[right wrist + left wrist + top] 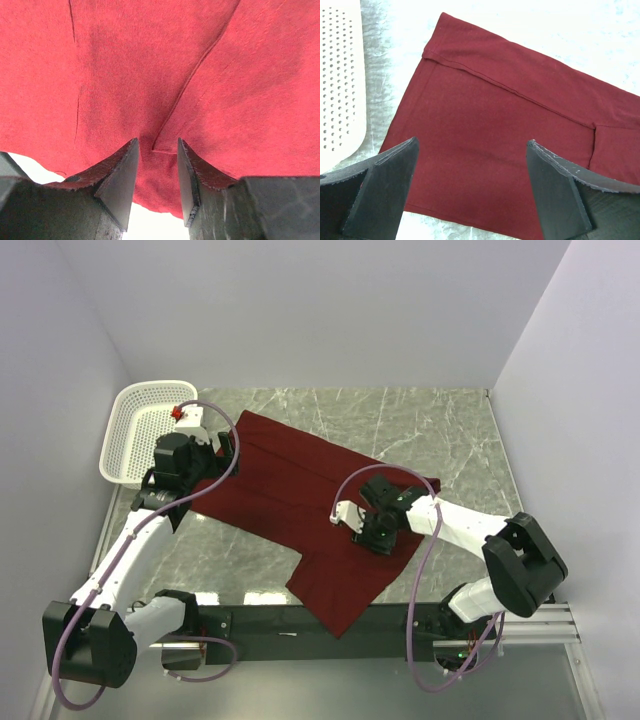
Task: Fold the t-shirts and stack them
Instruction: Fold the tshirt
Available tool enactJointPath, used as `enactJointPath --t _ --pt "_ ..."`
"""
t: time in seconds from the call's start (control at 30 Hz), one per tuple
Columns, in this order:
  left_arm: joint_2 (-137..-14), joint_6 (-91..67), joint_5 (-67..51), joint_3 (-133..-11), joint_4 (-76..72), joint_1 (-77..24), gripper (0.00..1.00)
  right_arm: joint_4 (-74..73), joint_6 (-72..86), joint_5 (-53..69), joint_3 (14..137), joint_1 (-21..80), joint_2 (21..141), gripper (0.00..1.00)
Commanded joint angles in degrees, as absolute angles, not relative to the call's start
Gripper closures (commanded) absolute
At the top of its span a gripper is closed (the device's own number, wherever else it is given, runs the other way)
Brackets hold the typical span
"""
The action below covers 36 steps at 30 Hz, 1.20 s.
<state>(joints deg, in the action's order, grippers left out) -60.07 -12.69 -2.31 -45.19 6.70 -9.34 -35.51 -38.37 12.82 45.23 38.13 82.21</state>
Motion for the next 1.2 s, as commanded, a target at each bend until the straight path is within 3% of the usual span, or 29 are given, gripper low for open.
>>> enactJointPath --t 0.0,0.4,0.53,0.73,1.17 --pt "-59.2 -11.4 -3.1 -45.1 4.5 -9.3 0.06 -35.0 -37.6 11.3 43.7 38.7 81.5 0.56" --pt "-59.0 -11.4 -3.0 -44.9 4.5 -9.3 0.06 -34.1 -37.5 10.3 44.6 38.7 82.7 0.71" --pt "-59.1 -11.5 -3.3 -44.8 4.5 -9.3 0.06 -34.6 -37.5 10.8 45.3 38.7 82.4 0.89" --pt "-59.0 -11.4 -3.3 -44.9 4.4 -9.3 0.06 -35.3 -37.2 11.9 46.1 38.8 81.7 0.98" --pt "-59.1 -11.5 -3.6 -44.9 4.4 -9.3 0.06 -43.0 -38.1 19.7 52.4 38.7 76.5 1.0"
